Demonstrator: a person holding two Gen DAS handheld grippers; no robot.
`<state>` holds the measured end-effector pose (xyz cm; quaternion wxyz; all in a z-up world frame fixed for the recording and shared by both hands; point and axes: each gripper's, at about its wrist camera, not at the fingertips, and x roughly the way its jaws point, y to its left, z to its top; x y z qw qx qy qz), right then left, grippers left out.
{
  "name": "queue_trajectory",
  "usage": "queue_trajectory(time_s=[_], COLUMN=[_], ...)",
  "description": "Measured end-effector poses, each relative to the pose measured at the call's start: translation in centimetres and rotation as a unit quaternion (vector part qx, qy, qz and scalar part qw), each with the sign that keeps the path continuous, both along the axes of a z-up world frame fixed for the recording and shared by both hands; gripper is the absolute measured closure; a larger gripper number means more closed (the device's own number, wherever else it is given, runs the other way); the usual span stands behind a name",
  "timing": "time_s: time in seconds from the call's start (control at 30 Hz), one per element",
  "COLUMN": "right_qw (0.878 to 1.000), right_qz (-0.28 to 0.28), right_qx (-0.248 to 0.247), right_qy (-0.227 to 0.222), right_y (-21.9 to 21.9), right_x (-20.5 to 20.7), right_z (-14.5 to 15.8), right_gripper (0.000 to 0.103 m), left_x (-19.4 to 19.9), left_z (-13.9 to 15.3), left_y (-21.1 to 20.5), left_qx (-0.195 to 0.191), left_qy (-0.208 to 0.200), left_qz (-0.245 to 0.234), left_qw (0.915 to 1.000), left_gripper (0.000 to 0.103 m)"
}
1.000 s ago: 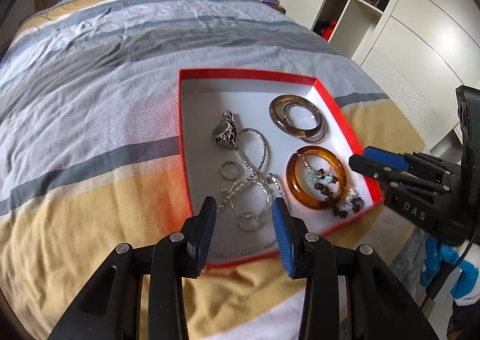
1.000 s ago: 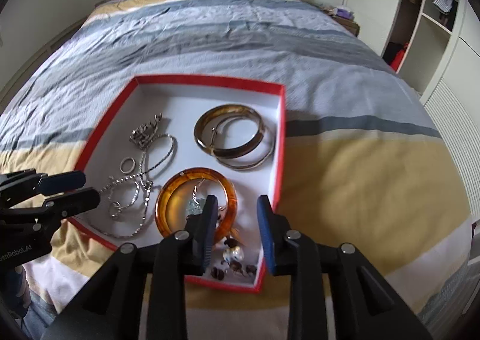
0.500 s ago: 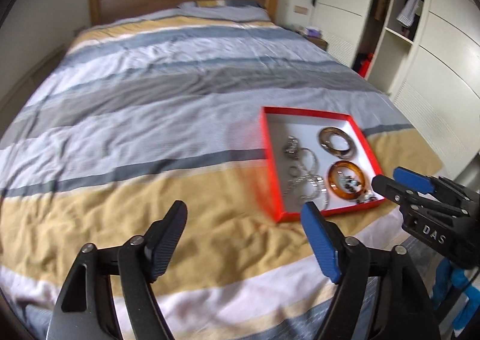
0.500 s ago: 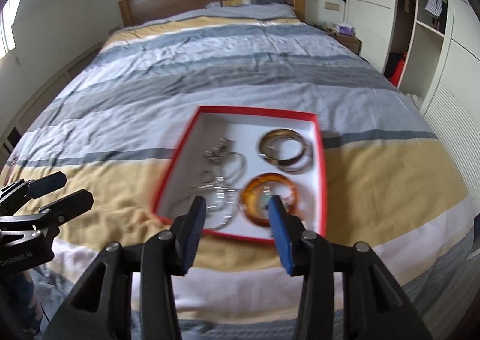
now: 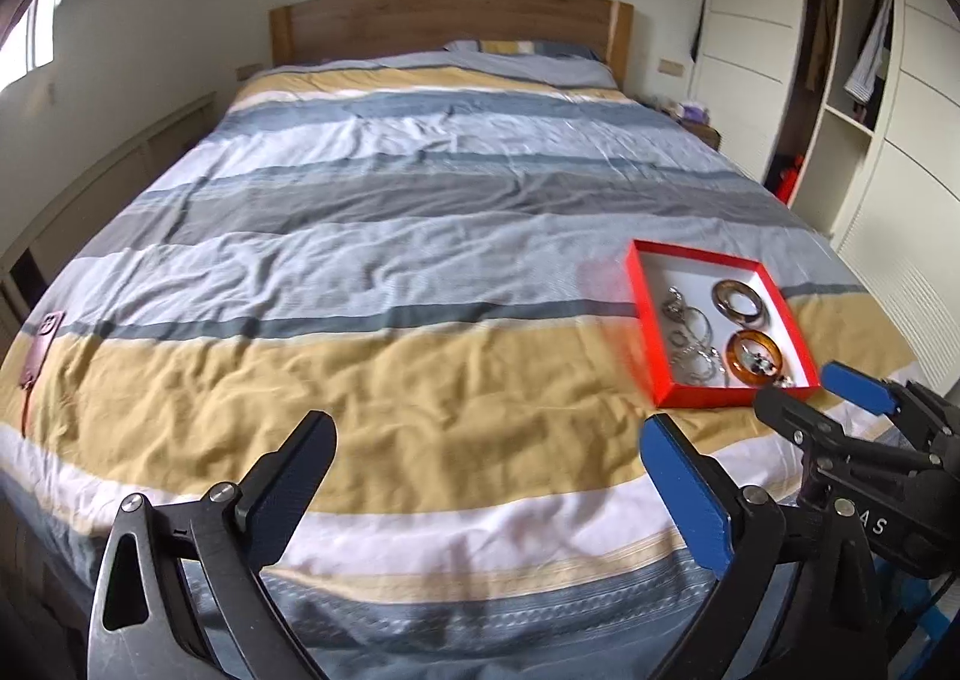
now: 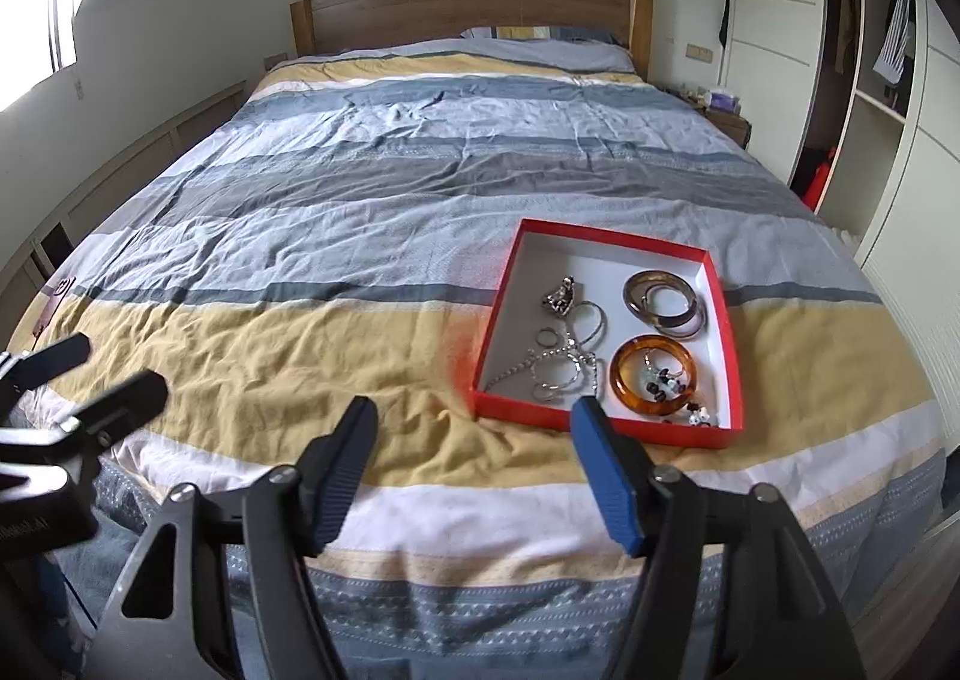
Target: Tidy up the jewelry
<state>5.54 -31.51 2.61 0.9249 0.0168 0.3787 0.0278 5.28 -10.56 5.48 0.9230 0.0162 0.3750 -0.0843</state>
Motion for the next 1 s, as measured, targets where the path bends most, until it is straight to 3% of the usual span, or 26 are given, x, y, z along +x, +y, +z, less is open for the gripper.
queue_trajectory(time_s=[0.43,0.73,1.0], right_qw=[0.999,0.997,0.997], right_qz=[-0.040,-0.069,-0.080], right_qx=[-0.008,-0.026,-0.022], right_qy=[0.010,-0.005,0.008], right_y=[-1.2,-2.9,-4.1], right_x=[-2.8,-3.7,-3.6], right_z=[-1.4,-1.4,-2.6], right_gripper=[0.030,0.030,0.029], left_x=[-3.3,-3.4,-2.8], left_z=[0.2,-0.9,-1.9], left_y=[2.9,3.3,3.6], left_qx=[0.002,0.015,0.022], left_qy=[-0.032,-0.027,-0.015], left_qz=[0.021,0.032,0.039], left_qw=[0.9993,0.9990,0.9989], left_gripper=[0.003,0.001,0.001])
